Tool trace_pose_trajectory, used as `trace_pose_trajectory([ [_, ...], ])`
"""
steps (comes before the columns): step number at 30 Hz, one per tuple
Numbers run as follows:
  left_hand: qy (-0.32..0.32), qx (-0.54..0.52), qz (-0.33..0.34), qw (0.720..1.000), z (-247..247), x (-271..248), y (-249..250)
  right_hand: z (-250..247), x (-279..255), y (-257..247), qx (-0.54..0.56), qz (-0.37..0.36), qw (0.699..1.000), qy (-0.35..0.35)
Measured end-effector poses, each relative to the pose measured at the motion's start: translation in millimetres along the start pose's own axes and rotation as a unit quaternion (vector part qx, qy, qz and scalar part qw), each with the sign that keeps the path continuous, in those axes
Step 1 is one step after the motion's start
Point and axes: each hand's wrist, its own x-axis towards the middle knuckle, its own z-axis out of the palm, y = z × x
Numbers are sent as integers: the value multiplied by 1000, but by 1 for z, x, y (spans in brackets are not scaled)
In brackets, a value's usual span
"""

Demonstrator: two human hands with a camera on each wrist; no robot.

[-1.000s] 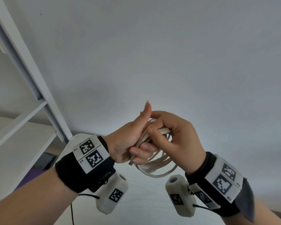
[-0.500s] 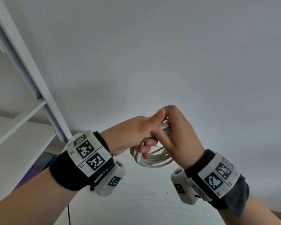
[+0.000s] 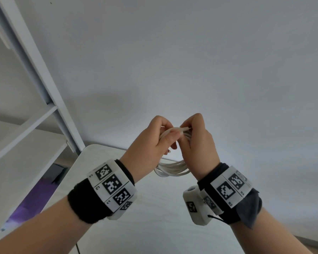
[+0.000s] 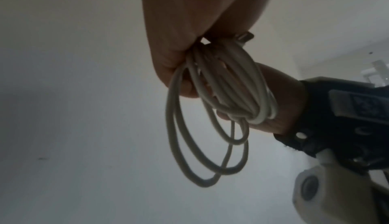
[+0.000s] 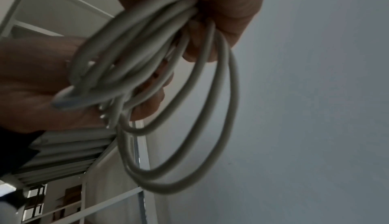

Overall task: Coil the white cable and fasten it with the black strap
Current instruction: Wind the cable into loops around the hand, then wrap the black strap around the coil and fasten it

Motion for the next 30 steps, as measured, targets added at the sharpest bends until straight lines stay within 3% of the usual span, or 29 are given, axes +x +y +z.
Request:
trace_pose_trajectory([
  [6,-28,46,9,999,-16,-5,-22,27,5,6,88,31,996,12],
  [10,3,78,19,997,-30,-9,-38,51,7,8,125,60,990,-24],
  [17,81,92,-27,992,-62,-16,-76,98,20,4,124,70,983,-118],
  [25,121,76,-113,983,-95,-42,-128,152,16,8,165,115,957,-210],
  [27,122,70,-128,982,-99,-50,-136,164,14,13,194,152,946,-212],
  [30,136,63,-163,975,-110,-63,-147,181,9,36,243,268,913,-190],
])
